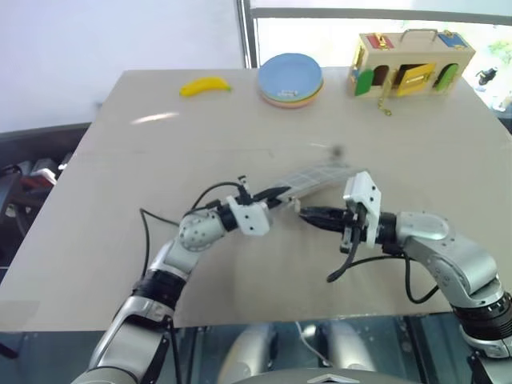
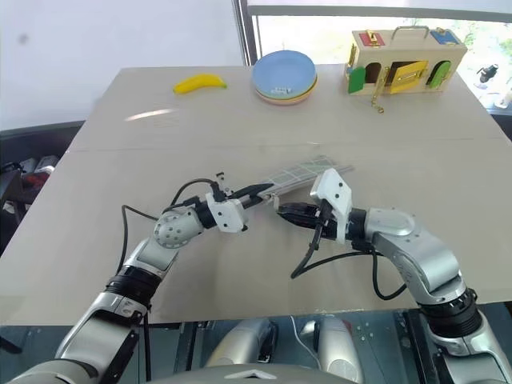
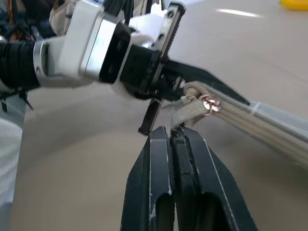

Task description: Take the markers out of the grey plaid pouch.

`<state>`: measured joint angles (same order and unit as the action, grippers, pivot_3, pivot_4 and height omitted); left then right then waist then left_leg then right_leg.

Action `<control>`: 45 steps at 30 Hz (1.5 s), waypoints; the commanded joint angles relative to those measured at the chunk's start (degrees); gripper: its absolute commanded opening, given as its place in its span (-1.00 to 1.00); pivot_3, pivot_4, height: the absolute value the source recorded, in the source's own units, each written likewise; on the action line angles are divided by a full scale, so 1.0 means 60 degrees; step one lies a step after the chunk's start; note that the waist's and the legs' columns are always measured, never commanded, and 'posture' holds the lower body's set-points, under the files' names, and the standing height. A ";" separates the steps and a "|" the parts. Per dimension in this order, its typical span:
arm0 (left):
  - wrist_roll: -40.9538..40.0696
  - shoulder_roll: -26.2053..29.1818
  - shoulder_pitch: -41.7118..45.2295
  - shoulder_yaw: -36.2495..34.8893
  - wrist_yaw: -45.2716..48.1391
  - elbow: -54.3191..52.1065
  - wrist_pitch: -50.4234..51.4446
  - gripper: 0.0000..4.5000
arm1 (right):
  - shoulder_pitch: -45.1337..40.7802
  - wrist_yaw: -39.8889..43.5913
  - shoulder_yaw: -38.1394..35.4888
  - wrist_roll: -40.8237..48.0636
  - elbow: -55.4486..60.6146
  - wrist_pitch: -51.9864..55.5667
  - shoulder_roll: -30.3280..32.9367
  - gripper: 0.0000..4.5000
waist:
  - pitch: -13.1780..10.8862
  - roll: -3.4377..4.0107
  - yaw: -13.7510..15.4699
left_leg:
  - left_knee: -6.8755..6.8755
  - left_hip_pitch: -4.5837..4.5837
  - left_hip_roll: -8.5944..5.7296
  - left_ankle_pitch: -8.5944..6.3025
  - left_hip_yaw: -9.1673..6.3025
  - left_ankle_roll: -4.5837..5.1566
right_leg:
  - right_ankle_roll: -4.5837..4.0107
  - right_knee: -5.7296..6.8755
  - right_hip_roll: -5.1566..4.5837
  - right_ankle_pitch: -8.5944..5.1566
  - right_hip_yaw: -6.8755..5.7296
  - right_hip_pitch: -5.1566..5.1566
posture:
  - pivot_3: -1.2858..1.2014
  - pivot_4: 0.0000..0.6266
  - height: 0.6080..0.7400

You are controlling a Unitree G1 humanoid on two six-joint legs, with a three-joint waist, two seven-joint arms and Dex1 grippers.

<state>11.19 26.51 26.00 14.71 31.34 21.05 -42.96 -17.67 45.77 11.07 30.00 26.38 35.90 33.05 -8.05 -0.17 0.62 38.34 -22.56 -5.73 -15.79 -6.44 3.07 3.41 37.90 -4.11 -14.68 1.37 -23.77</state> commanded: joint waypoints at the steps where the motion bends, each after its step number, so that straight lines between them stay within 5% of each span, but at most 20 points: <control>1: -0.0147 -0.0043 0.0214 -0.0059 -0.0015 -0.0041 -0.0218 -1.00 | 0.0002 0.0042 0.0151 -0.0281 0.0412 -0.0058 0.0184 -0.98 | 0.0000 0.0000 0.0002 | 0.0001 0.0000 0.0000 0.0000 0.0001 0.0000 | 0.0000 0.0000 0.0000 0.0000 0.0000 0.0001 | 0.03 -0.52 1.00; 8: -0.0164 -0.0051 0.0297 -0.0090 0.0048 0.0050 -0.0257 -1.00 | 0.0167 -0.0042 -0.0053 -0.0741 0.0161 -0.0244 0.0358 -0.98 | 0.0000 0.0000 0.0002 | 0.0001 0.0000 0.0000 0.0000 0.0001 0.0000 | 0.0000 0.0000 0.0000 0.0000 0.0000 0.0000 | 0.03 -0.52 1.00; 21: -0.0174 -0.0115 0.0267 -0.0110 0.0034 0.0042 -0.0231 -1.00 | 0.0253 -0.0395 -0.4216 0.1287 -0.1556 0.0169 0.0636 -0.98 | 0.0001 -0.0002 0.0012 | 0.0002 0.0000 -0.0001 0.0000 0.0000 0.0001 | 0.0000 0.0001 -0.0002 0.0000 0.0012 0.0004 | 0.03 -0.52 1.00; 34: -0.0308 -0.0199 0.0318 -0.0138 0.0039 -0.0006 -0.0135 -1.00 | 0.0613 -0.1206 -0.5404 0.0030 -0.4394 -0.0607 0.1536 -0.98 | 0.0001 -0.0001 0.0005 | 0.0002 -0.0001 0.0000 0.0000 0.0004 0.0001 | 0.0000 0.0003 -0.0003 0.0000 0.0032 0.0004 | 0.03 -0.52 1.00; 40: -0.0402 -0.0339 0.0331 -0.0113 0.0082 -0.0129 0.0014 -1.00 | 0.0511 -0.1120 -0.5310 0.0215 -0.4167 -0.0352 0.1660 -0.98 | 0.0002 0.0002 -0.0002 | 0.0002 0.0000 0.0001 0.0000 0.0009 0.0001 | 0.0000 0.0006 -0.0001 0.0000 0.0042 0.0002 | 0.03 -0.52 1.00; 45: -0.0495 -0.0429 0.0316 -0.0052 0.0123 -0.0220 0.0128 -1.00 | 0.0452 -0.0780 -0.4654 0.1125 -0.2126 0.0575 0.1502 0.02 | 0.0005 0.0006 -0.0027 | 0.0001 -0.0001 0.0004 0.0000 0.0007 0.0001 | 0.0000 0.0005 0.0000 0.0000 0.0045 0.0001 | 0.03 -0.52 1.00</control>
<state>9.54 24.29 27.36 15.14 32.26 21.84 -41.98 -13.45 41.14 -17.32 34.07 8.65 37.80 42.60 -8.02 -0.13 0.46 38.35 -22.56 -5.70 -15.79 -6.39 3.08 3.41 37.93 -4.11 -14.67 1.65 -23.76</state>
